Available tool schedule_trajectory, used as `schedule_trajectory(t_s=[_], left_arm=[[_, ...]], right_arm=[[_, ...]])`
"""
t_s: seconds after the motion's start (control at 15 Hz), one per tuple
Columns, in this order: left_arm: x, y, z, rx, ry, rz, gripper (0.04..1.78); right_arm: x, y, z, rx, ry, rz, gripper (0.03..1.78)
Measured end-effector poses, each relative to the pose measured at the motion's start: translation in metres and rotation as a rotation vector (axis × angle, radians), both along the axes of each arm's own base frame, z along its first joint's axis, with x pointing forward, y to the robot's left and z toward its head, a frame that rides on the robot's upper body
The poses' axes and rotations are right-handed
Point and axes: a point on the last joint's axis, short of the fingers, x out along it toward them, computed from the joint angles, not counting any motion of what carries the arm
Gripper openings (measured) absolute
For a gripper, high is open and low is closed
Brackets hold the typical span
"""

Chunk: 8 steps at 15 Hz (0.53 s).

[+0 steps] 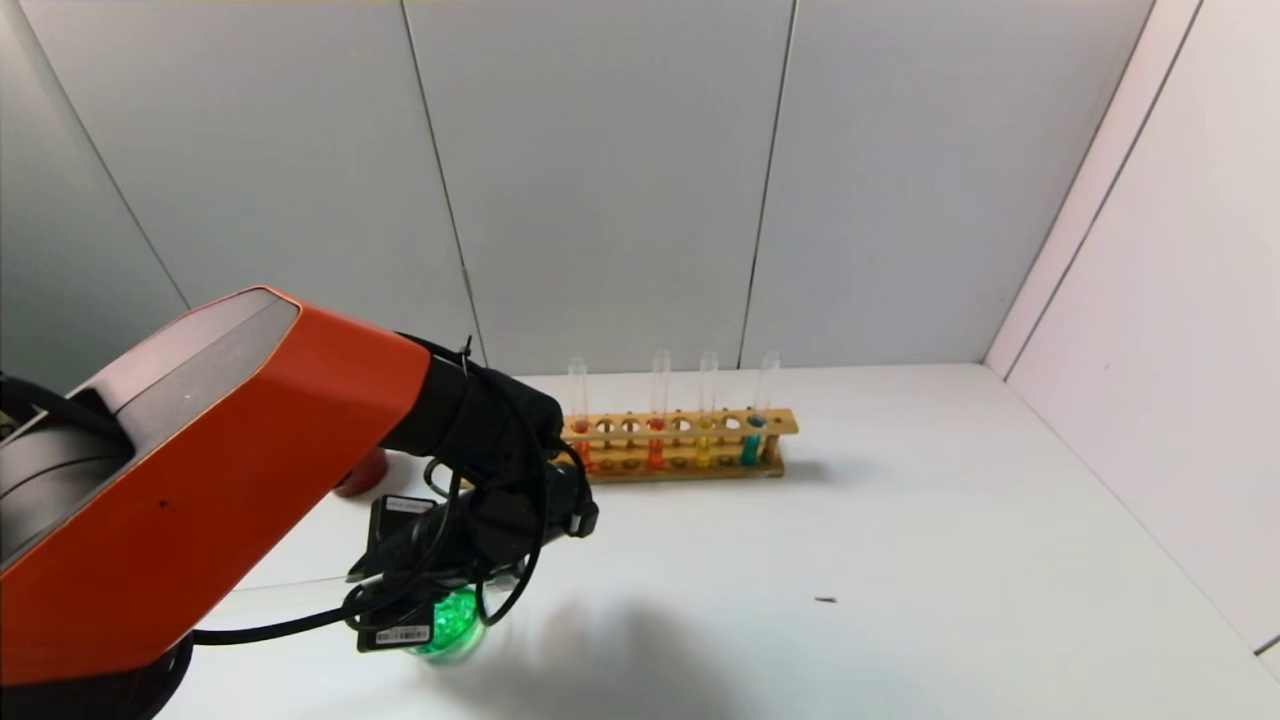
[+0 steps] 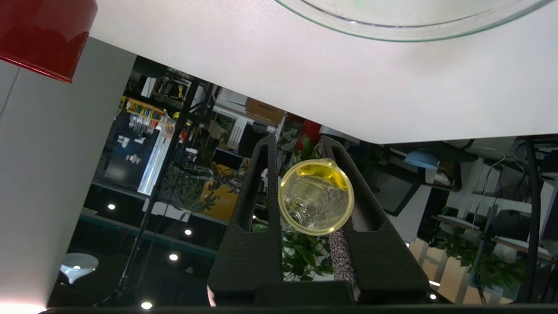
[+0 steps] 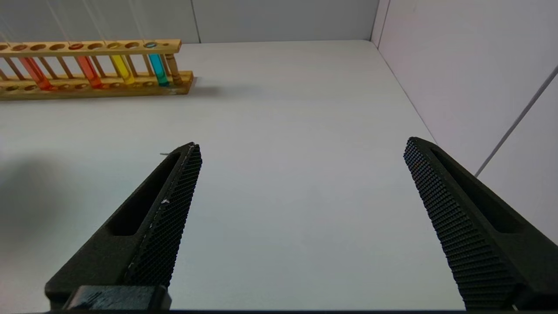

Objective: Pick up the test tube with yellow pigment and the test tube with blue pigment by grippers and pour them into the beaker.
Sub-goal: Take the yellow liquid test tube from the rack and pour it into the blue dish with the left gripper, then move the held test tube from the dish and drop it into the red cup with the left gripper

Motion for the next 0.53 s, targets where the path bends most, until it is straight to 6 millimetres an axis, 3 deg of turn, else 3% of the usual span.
schedule_trajectory(t_s=[0.53], left_arm=[[-0.0006, -0.0063, 0.0033, 0.006, 0.005, -0.003, 0.34]], right_arm=[[0.0, 0.0, 0.0, 0.0, 0.0, 0.0, 1.7]])
